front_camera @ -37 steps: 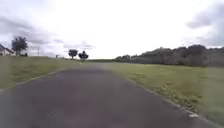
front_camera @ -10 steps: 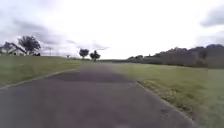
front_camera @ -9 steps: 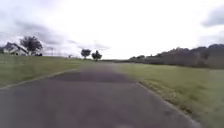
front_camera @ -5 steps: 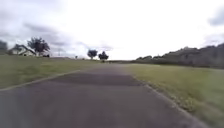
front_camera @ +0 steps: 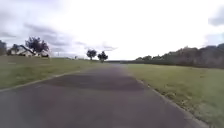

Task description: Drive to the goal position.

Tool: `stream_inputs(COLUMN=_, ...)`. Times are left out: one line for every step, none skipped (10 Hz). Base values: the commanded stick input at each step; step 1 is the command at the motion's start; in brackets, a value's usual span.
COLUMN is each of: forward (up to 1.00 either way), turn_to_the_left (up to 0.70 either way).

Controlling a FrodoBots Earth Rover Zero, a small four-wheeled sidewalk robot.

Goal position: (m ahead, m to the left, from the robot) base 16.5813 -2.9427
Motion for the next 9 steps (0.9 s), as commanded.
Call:
stream_inputs(forward=0.70, turn_to_the_left=0.03)
stream_inputs(forward=0.70, turn_to_the_left=0.03)
stream_inputs(forward=0.70, turn_to_the_left=0.03)
stream_inputs(forward=0.70, turn_to_the_left=0.34)
stream_inputs(forward=0.70, turn_to_the_left=0.30)
stream_inputs(forward=0.70, turn_to_the_left=0.26)
stream_inputs(forward=0.70, turn_to_the_left=0.22)
stream_inputs(forward=0.70, turn_to_the_left=0.15)
stream_inputs(forward=0.70, turn_to_the_left=0.03)
